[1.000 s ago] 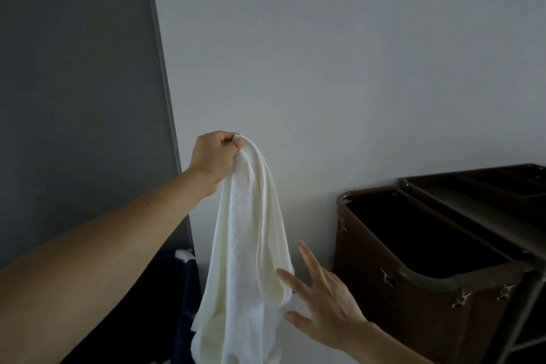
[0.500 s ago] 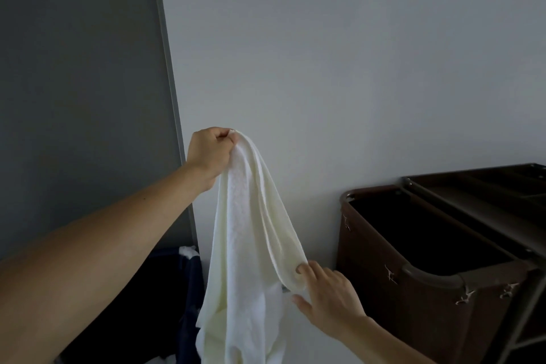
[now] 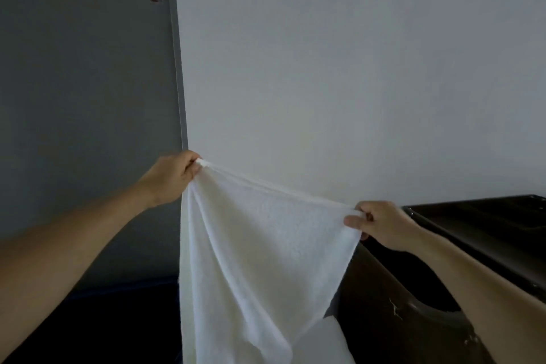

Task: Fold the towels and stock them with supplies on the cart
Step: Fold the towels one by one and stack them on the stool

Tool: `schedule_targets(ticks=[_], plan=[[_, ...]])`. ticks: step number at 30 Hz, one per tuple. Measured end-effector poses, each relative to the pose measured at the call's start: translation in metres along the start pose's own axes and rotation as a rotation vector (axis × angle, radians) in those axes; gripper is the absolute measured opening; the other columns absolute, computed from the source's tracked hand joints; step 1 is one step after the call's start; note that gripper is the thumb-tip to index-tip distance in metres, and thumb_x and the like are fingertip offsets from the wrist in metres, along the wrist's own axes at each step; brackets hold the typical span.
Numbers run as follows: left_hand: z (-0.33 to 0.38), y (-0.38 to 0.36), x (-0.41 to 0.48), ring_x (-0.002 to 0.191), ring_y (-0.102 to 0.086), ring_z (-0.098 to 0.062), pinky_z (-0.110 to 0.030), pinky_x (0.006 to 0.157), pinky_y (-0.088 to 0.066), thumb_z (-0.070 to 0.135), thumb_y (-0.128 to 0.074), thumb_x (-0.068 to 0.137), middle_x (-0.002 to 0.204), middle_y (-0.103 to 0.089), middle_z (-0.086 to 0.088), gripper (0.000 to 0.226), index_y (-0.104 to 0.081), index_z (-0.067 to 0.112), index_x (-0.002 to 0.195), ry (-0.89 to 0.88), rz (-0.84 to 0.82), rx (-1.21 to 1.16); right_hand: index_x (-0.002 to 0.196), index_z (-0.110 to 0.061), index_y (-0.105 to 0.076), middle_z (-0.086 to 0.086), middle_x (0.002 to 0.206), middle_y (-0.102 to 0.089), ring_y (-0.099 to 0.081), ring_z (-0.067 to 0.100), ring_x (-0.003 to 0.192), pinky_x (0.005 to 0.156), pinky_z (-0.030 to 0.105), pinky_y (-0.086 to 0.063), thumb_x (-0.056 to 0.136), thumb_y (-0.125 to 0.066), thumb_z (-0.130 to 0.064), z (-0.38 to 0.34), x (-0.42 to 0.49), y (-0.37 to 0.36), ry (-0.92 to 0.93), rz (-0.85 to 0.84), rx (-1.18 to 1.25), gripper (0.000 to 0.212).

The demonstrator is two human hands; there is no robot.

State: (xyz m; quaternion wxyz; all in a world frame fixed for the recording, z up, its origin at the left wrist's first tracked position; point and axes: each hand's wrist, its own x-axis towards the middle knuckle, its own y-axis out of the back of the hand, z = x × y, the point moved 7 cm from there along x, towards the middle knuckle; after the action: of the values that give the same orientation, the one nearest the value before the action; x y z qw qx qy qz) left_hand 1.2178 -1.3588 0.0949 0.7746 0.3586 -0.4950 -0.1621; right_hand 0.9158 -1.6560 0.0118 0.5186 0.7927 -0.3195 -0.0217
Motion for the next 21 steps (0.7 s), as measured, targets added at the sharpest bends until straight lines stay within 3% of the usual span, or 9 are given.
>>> schedule_targets(ticks=[2,5,7,10,12,14,16,19,21], plan=[[-0.005,0.009,0.004,0.077,-0.056,-0.021,-0.032,0.07,-0.039,0.024,-0.045,0.103,0.094,-0.068,-0.009,0.023,-0.06,0.01,0.114,-0.016,-0.032,0.075,0.075,-0.025,-0.064,-0.007,0.066,-0.069,-0.068,0.01,0.064,0.06,0.025,-0.048,0.089,-0.068,-0.049,-0.028,0.018,0.037,0.041,0.045,-0.073,0.028],[0.004,0.047,0.024,0.073,-0.06,-0.026,-0.034,0.068,-0.041,0.027,-0.041,0.103,0.085,-0.066,-0.007,0.027,-0.059,0.01,0.112,-0.001,0.089,0.061,0.074,-0.022,-0.065,-0.007,0.061,-0.067,-0.066,0.011,0.061,0.059,0.03,-0.05,0.085,-0.07,-0.052,-0.073,0.042,0.099,0.068,0.191,-0.165,0.032],[0.014,0.089,0.046,0.083,-0.065,-0.035,-0.038,0.072,-0.047,0.028,-0.04,0.103,0.091,-0.068,-0.011,0.028,-0.059,0.01,0.115,0.042,0.267,0.055,0.071,-0.02,-0.064,-0.005,0.056,-0.067,-0.067,0.017,0.062,0.063,0.03,-0.051,0.084,-0.072,-0.049,-0.106,0.054,0.146,0.105,0.366,-0.099,0.032],[0.028,0.138,0.075,0.086,-0.061,-0.038,-0.04,0.07,-0.046,0.025,-0.041,0.101,0.095,-0.065,-0.014,0.027,-0.061,0.008,0.106,0.159,0.44,0.023,0.073,-0.024,-0.057,-0.006,0.058,-0.066,-0.066,0.012,0.049,0.049,0.025,-0.043,0.088,-0.072,-0.039,-0.151,0.063,0.192,0.15,0.568,0.114,0.025],[0.028,0.143,0.082,0.07,-0.054,-0.031,-0.032,0.059,-0.037,0.017,-0.043,0.096,0.083,-0.058,-0.013,0.02,-0.058,0.007,0.088,0.283,0.408,-0.092,0.082,-0.02,-0.054,0.003,0.075,-0.067,-0.066,0.011,0.043,0.04,0.022,-0.041,0.092,-0.069,-0.028,-0.162,0.069,0.191,0.107,0.498,0.213,0.019],[0.018,0.133,0.079,0.061,-0.044,-0.025,-0.025,0.054,-0.032,0.009,-0.046,0.093,0.078,-0.052,-0.012,0.015,-0.056,0.009,0.081,0.418,0.295,-0.225,0.088,-0.013,-0.054,0.01,0.076,-0.067,-0.065,0.012,0.042,0.036,0.021,-0.042,0.092,-0.068,-0.021,-0.168,0.068,0.19,0.103,0.396,0.204,0.017],[0.016,0.126,0.072,0.06,-0.045,-0.022,-0.025,0.049,-0.037,0.004,-0.05,0.094,0.076,-0.053,-0.011,0.011,-0.06,0.009,0.094,0.463,0.232,-0.438,0.085,-0.014,-0.055,0.01,0.065,-0.066,-0.061,0.01,0.038,0.036,0.019,-0.042,0.09,-0.071,-0.022,-0.175,0.056,0.205,0.163,0.511,0.209,0.018],[0.026,0.127,0.068,0.06,-0.051,-0.016,-0.021,0.039,-0.047,0.0,-0.051,0.098,0.08,-0.053,-0.007,0.016,-0.056,0.009,0.111,0.447,0.275,-0.843,0.077,-0.025,-0.048,0.005,0.06,-0.066,-0.061,0.013,0.039,0.041,0.023,-0.047,0.088,-0.069,-0.03,-0.19,0.037,0.219,0.239,0.775,0.323,0.024],[0.031,0.115,0.063,0.057,-0.054,-0.009,-0.013,0.038,-0.045,-0.005,-0.048,0.097,0.079,-0.049,-0.004,0.016,-0.054,0.01,0.098,0.474,0.171,-0.8,0.075,-0.025,-0.047,0.0,0.059,-0.064,-0.062,0.015,0.042,0.046,0.026,-0.049,0.087,-0.071,-0.034,-0.209,0.036,0.213,0.278,0.693,0.208,0.028]])
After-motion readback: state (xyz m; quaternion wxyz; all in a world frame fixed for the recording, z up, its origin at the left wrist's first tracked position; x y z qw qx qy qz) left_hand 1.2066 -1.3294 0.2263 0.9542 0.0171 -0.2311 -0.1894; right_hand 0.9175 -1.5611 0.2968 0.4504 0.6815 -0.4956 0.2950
